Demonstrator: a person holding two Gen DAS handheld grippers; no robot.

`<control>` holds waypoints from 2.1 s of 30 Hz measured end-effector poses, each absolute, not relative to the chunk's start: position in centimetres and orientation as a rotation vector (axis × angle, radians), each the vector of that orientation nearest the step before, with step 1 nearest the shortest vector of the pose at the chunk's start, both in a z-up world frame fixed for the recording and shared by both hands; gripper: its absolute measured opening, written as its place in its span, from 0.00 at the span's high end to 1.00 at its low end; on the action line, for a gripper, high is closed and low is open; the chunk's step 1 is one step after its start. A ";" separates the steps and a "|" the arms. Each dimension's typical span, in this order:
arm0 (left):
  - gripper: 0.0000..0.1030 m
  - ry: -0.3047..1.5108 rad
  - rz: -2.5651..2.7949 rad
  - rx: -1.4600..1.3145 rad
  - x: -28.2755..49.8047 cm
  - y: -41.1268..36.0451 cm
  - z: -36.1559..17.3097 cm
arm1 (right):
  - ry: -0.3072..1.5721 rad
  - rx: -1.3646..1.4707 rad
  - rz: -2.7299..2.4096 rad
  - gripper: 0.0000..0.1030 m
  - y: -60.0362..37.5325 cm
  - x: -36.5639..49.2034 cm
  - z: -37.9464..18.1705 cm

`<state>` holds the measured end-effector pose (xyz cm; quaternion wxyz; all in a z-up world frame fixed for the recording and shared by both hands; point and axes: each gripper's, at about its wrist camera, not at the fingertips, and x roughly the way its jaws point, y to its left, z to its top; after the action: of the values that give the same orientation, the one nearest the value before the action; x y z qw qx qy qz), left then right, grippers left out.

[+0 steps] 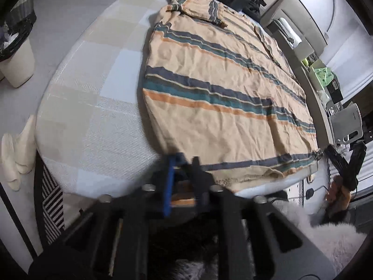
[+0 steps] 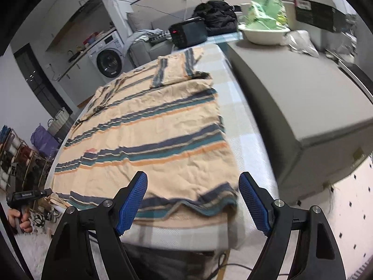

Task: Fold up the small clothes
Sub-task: 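Move both open tools to the hem end of the folded shirt, then grasp one hem corner with the left tool while the right tool grasps the other, then lift the held hem off the table with both tools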

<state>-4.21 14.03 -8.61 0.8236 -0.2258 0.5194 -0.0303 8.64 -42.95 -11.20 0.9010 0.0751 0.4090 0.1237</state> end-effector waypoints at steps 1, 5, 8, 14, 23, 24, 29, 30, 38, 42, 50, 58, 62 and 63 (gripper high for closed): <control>0.96 1.090 -0.064 -0.487 -4.3 14.1 -8.6 | 0.850 0.163 0.251 0.20 -43.4 8.4 -11.3; 0.96 1.031 -0.073 -0.511 -4.8 15.3 -7.9 | 0.907 0.218 0.239 0.21 -45.3 8.0 -12.6; 0.97 0.999 -0.069 -0.539 -5.1 16.6 -7.1 | 0.921 0.282 0.268 0.34 -45.9 8.6 -13.7; 0.97 1.033 -0.123 -0.576 -5.1 17.1 -7.3 | 0.921 0.338 0.214 0.58 -46.4 9.3 -14.0; 0.76 1.154 -0.155 -0.609 -4.6 16.2 -9.0 | 0.885 0.267 0.221 0.94 -44.9 9.3 -14.0; 0.76 1.157 -0.155 -0.606 -4.6 16.1 -9.0 | 0.872 0.277 0.228 0.94 -45.1 9.2 -13.7; 0.76 1.160 -0.162 -0.599 -4.8 16.5 -8.7 | 0.819 0.356 0.241 0.94 -47.6 8.1 -12.4; 0.71 1.152 -0.156 -0.587 -4.9 16.7 -8.5 | 0.830 0.352 0.236 0.94 -47.9 8.2 -12.6; 0.34 1.149 -0.198 -0.539 -5.0 15.8 -7.9 | 0.894 0.300 0.258 0.90 -46.4 8.7 -13.7; 0.35 1.135 -0.177 -0.470 -5.2 15.0 -8.0 | 0.896 0.265 0.265 0.79 -45.8 8.7 -13.7; 0.94 1.104 -0.137 -0.209 -5.4 11.9 -8.2 | 0.900 0.254 0.269 0.63 -45.3 8.7 -14.3; 0.97 1.032 -0.130 -0.367 -5.7 15.3 -7.1 | 0.856 0.186 0.254 0.95 -43.3 8.8 -14.7; 0.97 0.969 -0.131 -0.393 -6.3 16.4 -5.6 | 0.812 0.213 0.309 0.95 -43.1 8.0 -13.3; 0.97 0.953 -0.131 -0.398 -6.5 16.7 -5.2 | 0.794 0.216 0.319 0.95 -43.2 7.7 -12.7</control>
<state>-6.53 16.71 -5.16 0.8675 -0.1900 0.4555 -0.0625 7.68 -43.19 -12.73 0.9041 0.1047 0.3844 0.1544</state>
